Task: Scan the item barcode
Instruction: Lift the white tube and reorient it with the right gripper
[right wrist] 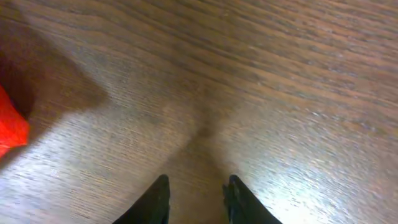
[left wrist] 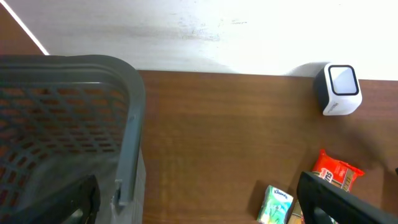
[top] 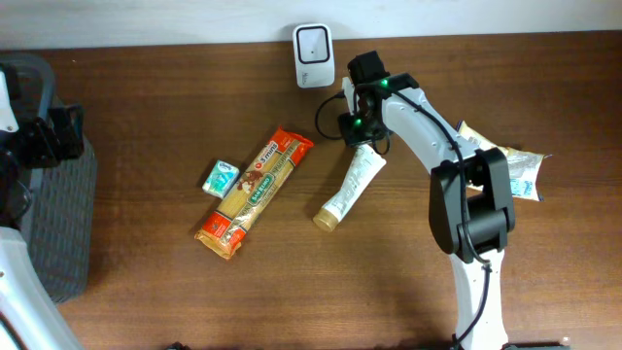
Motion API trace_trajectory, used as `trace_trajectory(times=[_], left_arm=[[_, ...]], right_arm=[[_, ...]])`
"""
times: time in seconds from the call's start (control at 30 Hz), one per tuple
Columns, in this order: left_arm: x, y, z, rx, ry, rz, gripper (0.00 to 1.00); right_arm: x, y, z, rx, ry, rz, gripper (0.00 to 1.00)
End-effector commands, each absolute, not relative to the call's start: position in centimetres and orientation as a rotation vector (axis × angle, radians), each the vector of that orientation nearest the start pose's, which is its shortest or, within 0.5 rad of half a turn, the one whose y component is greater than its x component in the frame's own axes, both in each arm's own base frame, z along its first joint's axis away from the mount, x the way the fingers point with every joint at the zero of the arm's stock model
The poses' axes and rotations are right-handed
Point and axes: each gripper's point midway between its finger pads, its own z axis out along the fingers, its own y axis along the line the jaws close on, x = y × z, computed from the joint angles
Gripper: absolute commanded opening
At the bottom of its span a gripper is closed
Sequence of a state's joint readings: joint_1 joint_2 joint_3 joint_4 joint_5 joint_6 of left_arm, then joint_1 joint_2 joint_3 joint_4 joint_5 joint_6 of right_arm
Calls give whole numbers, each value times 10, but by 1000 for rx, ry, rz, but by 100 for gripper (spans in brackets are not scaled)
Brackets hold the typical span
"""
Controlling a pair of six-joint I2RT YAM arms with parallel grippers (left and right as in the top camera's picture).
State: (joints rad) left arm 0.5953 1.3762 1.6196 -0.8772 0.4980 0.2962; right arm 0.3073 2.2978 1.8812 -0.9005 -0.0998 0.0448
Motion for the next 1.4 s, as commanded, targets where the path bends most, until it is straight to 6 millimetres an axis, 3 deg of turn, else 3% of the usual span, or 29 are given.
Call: trace_trajectory(times=[0.0,0.1,0.13,0.23,0.33,0.4,0.47,0.53,0.57,0.63,0.73,0.77,0.8,0.9,0.93,0.97,1.0,1.07,1.1,1.13,1.23,1.27,1.3,1.33,1.37], left_arm=[[353,140,365,-23,2097,-13,99],[353,140,365,-23,2097,-13,99],[353,140,365,-23,2097,-13,99],[353,140,365,-23,2097,-13,99],[353,140,365,-23,2097,-13,99],[353,140,365,-23,2097,-13,99],[353,140,365,-23,2097,-13,99],[353,140,365,-23,2097,-13,99],[353,140,365,-23,2097,-13,99],[353,140,365,-23,2097,-13,99],[353,140,365,-23,2097,-13,99],[353,140,365,-23,2097,-13,99],[353,140,365,-23,2097,-13,99],[353,140,365,-23,2097,-13,99],[353,140,365,-23,2097,-13,99],[353,140,365,-23,2097,-13,99],[353,140,365,-23,2097,-13,99],[353,140,365,-23,2097,-13,99],[353,140,365,-23,2097,-13,99],[353,140,365,-23,2097,-13,99],[353,140,365,-23,2097,-13,99],[353,140,365,-23,2097,-13,99],[353,140,365,-23,2097,-13,99],[353,140,365,-23,2097,-13,99],[353,140,365,-23,2097,-13,99]], right_arm=[[468,129,26,-368,2943,-21,30],[436,104,23,-332,3097,-68,31],[413,96,24,-321,3202,-48,36],[364,96,33,-312,3411,79,40],[327,118,54,-623,3487,436,64],[335,128,66,-777,3400,493,80],[351,140,76,-936,3262,512,85],[358,161,73,-1188,3099,510,94],[351,177,69,-1380,3008,514,97],[329,198,61,-1640,2908,529,97],[317,204,35,-1720,2899,466,82],[318,198,25,-1705,2920,417,75],[321,193,20,-1654,2957,355,57],[334,199,16,-1514,2977,327,27],[347,202,14,-1348,3010,310,19],[361,202,12,-1141,3051,297,18],[371,200,11,-992,3075,292,18],[399,185,11,-461,3143,298,18],[407,183,12,-379,3130,360,18],[414,183,16,-342,3109,458,20],[445,173,39,-265,3016,556,45],[459,171,61,-257,2961,624,57],[463,169,77,-241,2947,666,68],[454,164,93,-287,2974,683,73],[441,162,93,-298,3025,684,77]])
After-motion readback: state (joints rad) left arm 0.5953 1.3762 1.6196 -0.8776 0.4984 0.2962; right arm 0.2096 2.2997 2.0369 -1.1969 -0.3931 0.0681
